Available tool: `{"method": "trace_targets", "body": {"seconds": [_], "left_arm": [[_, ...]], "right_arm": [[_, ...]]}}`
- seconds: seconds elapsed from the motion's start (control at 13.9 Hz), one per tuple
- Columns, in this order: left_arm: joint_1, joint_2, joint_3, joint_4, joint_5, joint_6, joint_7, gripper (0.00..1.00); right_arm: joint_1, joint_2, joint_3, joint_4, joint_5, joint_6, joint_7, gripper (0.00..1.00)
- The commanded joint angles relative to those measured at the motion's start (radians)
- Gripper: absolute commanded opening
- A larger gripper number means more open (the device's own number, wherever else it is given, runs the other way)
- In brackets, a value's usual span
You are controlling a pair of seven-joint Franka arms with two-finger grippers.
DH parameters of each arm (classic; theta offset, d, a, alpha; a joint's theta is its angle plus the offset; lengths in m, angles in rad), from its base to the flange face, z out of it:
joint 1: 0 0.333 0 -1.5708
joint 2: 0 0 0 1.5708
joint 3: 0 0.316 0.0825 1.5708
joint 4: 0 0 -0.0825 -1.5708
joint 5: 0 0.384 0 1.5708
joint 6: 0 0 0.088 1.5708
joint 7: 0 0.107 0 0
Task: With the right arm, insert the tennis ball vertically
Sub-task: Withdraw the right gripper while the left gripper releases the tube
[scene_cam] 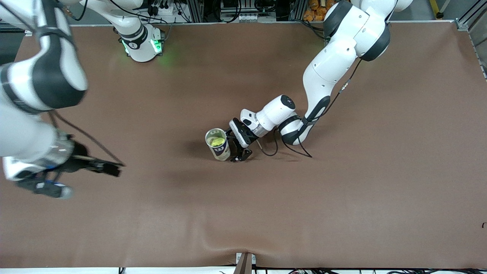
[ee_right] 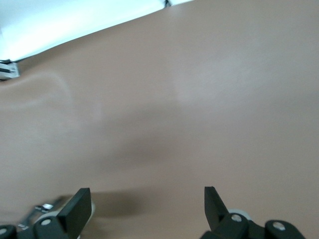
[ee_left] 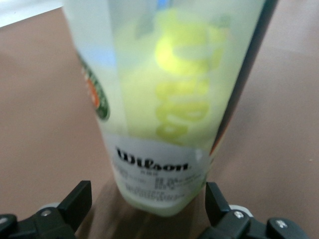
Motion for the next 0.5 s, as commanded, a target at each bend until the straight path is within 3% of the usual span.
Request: {"method": "trace_targets", "body": {"seconds": [0.0, 0.14, 0.43], "left_arm": [[0.024, -0.070, 0.000, -0.095, 0.021, 0.009, -0.019, 1.00], [0.049, -0.095, -0.003, -0.148, 0.022, 0.009, -0.021, 1.00], [0.116, -0.174, -0.024, -0.265, 0.024, 0.005, -0.022, 1.00]], "right_arm": [[-0.058, -0.112, 0.011, -0.012, -0.013, -0.135, -0.098, 1.00], [-0.112, -0.206, 0.014, -0.021, -0.013, -0.258, -0.156, 1.00], [-0.114, -0.361, 0.003, -0.127, -0.001, -0.392, -0.193, 1.00]]}}
